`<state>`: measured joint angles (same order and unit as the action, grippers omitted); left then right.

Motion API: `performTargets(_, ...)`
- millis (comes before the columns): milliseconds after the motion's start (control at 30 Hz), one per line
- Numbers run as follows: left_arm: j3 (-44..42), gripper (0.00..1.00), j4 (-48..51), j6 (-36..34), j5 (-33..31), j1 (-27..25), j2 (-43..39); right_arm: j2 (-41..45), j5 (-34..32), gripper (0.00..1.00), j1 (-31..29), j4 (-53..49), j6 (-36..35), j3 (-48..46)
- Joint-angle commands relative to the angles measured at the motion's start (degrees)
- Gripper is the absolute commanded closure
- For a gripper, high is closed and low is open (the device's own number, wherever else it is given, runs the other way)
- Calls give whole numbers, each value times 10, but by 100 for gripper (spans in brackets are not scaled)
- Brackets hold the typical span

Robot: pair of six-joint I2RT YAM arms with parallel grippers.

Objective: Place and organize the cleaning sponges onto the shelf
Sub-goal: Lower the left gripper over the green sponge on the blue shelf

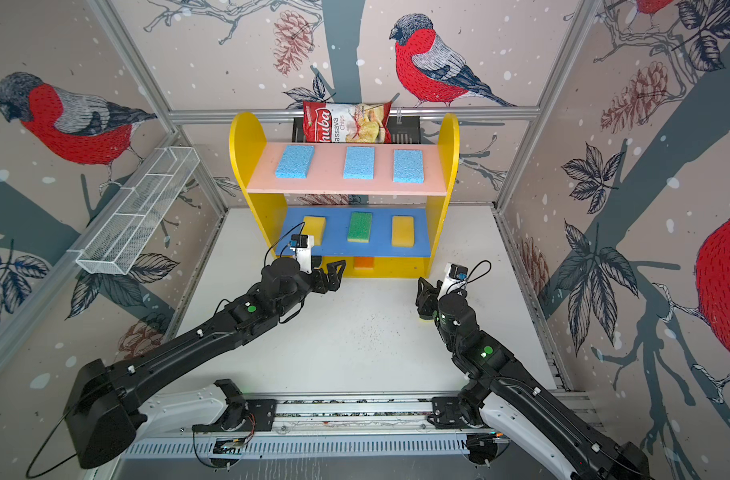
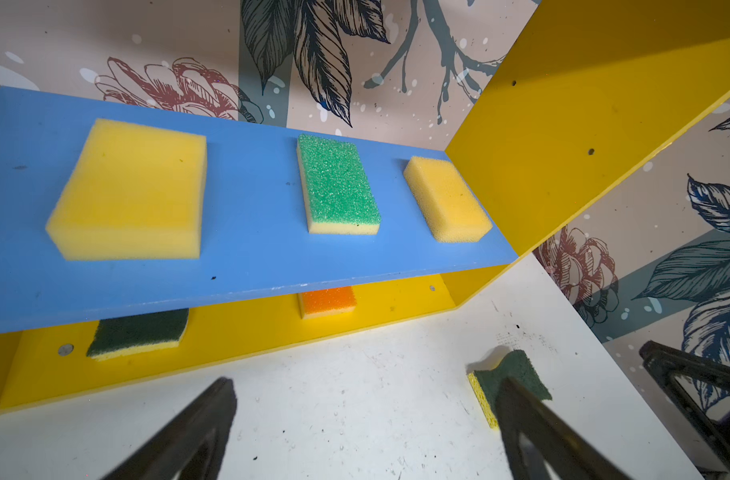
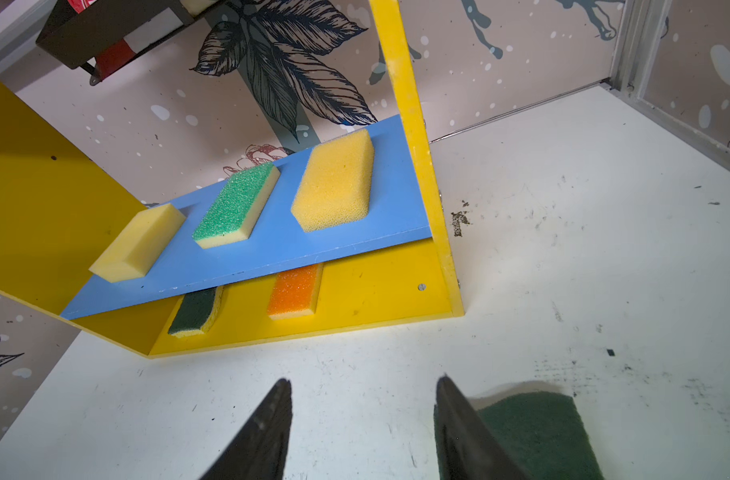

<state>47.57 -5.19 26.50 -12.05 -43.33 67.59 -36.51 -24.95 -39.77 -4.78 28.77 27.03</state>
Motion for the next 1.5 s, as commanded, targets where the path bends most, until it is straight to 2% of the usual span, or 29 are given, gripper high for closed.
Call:
performTargets(0, 16, 3, -28, -24, -6, 0, 23, -5, 3, 44, 11, -11, -15, 11)
performTargets(100, 31, 3, -39, -31, -3, -2, 50, -17, 4, 41, 29, -23, 0, 18)
performTargets(333, 72, 3, -48, -66, -56, -13, 120, -55, 37, 39, 69, -36, 23, 27)
performTargets(667, 131, 3, -35, -80, -100, -21, 203, -50, 84, 38, 115, -34, 24, 27)
performTargets(1033, 163, 2, -64, -89, -132, -24, 264, -29, 104, 36, 129, -33, 21, 17)
performTargets(1467, 233, 2, -51, -105, -163, -24, 348, -15, 118, 33, 139, -32, 11, 16)
